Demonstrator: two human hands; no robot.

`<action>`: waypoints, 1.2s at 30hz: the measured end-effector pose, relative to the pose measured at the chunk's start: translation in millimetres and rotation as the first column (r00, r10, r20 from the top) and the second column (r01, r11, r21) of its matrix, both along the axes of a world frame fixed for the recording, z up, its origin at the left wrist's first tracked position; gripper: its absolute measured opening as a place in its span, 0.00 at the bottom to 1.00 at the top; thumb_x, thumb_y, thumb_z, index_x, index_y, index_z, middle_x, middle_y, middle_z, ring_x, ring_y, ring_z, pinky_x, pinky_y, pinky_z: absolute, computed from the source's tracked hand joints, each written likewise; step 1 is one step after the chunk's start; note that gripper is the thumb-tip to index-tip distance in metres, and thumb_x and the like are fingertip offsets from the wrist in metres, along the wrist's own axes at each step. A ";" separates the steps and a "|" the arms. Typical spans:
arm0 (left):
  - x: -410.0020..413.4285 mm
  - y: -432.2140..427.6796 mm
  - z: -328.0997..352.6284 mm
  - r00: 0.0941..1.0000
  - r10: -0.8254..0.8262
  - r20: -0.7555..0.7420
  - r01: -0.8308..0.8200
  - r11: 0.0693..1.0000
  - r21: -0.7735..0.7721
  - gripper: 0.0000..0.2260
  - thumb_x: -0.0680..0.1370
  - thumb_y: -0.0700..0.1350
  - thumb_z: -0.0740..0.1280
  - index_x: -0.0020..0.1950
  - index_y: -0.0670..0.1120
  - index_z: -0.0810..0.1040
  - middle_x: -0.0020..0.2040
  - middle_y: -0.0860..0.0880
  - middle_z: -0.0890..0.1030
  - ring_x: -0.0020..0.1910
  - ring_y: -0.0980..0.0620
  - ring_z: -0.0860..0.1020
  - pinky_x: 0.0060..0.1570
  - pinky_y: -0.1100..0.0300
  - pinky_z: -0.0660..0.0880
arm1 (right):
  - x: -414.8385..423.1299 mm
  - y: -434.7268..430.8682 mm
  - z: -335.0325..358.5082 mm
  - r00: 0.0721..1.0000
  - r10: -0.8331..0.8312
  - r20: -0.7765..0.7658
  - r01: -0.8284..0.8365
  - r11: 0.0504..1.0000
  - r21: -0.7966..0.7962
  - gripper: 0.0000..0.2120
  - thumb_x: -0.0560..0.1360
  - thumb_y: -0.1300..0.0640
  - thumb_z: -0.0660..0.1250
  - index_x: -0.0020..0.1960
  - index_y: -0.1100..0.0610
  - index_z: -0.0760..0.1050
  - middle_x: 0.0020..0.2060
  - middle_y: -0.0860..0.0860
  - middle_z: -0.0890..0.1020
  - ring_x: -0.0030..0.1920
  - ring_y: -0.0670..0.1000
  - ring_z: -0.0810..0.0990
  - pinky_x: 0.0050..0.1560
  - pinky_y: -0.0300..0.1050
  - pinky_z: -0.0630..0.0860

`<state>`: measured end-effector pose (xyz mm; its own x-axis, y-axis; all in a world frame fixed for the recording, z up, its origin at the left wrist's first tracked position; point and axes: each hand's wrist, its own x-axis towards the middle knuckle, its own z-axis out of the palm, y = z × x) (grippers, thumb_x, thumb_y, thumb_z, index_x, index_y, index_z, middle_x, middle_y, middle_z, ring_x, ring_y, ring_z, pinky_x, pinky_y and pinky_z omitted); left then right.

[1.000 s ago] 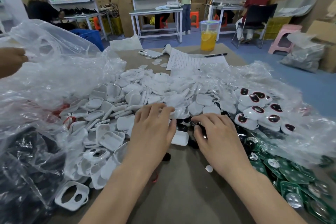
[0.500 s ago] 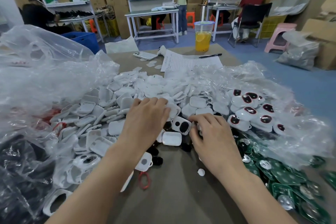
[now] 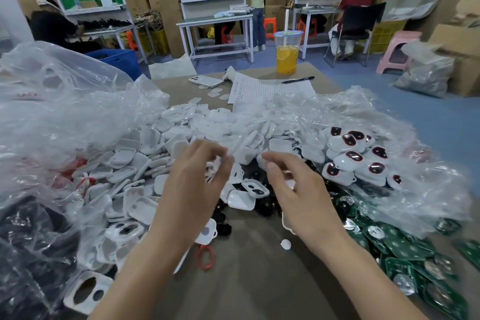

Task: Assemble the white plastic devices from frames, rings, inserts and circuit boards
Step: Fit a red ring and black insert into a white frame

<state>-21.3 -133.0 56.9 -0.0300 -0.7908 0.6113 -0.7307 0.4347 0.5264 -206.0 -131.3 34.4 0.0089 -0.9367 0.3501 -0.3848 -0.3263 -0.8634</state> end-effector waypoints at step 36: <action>-7.1 28.6 -25.7 0.946 -0.093 0.310 0.061 0.992 0.110 0.12 0.83 0.48 0.61 0.60 0.50 0.81 0.54 0.55 0.84 0.56 0.52 0.80 0.59 0.53 0.72 | -7.6 -10.9 6.8 0.722 -0.036 0.691 -0.116 0.978 0.172 0.13 0.81 0.63 0.64 0.59 0.48 0.77 0.36 0.51 0.85 0.39 0.50 0.86 0.38 0.38 0.80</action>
